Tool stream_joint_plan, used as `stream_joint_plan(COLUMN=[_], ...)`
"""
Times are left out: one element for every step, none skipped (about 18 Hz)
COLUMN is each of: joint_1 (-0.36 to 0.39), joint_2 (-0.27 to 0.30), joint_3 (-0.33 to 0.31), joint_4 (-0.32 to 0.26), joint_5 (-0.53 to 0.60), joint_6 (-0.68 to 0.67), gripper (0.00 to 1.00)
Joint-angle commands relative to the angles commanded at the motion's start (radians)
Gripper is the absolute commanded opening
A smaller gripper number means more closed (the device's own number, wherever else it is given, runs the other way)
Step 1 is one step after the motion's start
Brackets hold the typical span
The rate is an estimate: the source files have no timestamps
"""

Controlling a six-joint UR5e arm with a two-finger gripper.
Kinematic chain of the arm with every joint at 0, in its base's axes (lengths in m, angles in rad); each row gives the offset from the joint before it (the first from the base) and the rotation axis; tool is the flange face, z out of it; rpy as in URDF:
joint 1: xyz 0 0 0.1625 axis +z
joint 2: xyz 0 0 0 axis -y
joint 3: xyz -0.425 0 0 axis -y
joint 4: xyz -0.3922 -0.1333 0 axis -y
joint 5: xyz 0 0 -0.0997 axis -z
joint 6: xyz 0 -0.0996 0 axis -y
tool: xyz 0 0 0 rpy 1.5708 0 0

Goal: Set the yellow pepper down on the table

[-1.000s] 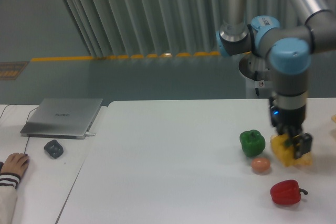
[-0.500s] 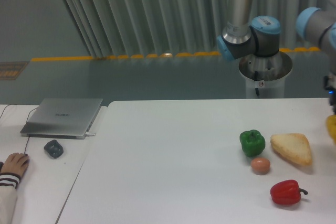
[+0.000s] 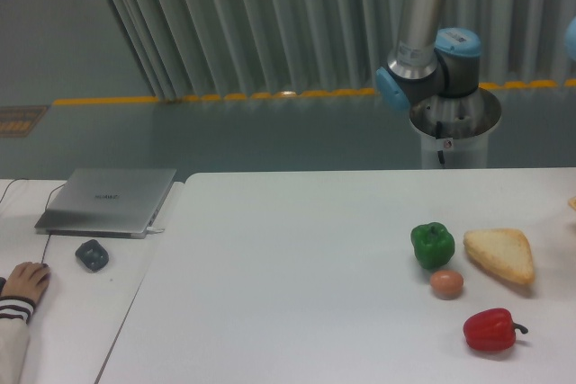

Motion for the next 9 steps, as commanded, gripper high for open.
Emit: stream_joint_plan(joint_1=[0.002, 0.005, 0.035, 0.034, 0.034, 0.032, 0.035, 0.038, 0.038], joint_2=[-0.003, -0.005, -0.021, -0.025, -0.025, -0.025, -0.023, -0.023, -0.023], joint_3=[-0.002, 0.0, -0.002, -0.002, 0.0, 0.0, 0.0, 0.0, 0.0], joint_4=[0.012, 0.015, 0.018, 0.019, 0.022, 0.029, 0.029, 0.029, 0.031], joint_5=[0.001, 0.001, -0.012, -0.012, -0.012, -0.012, -0.012, -0.014, -0.014], joint_6=[0.0, -0.001, -0.008, -0.017, -0.018, -0.014, -0.014, -0.012, -0.014], gripper=[0.5, 0.5, 1.0, 1.0, 1.0, 1.0, 1.0, 1.0, 1.0])
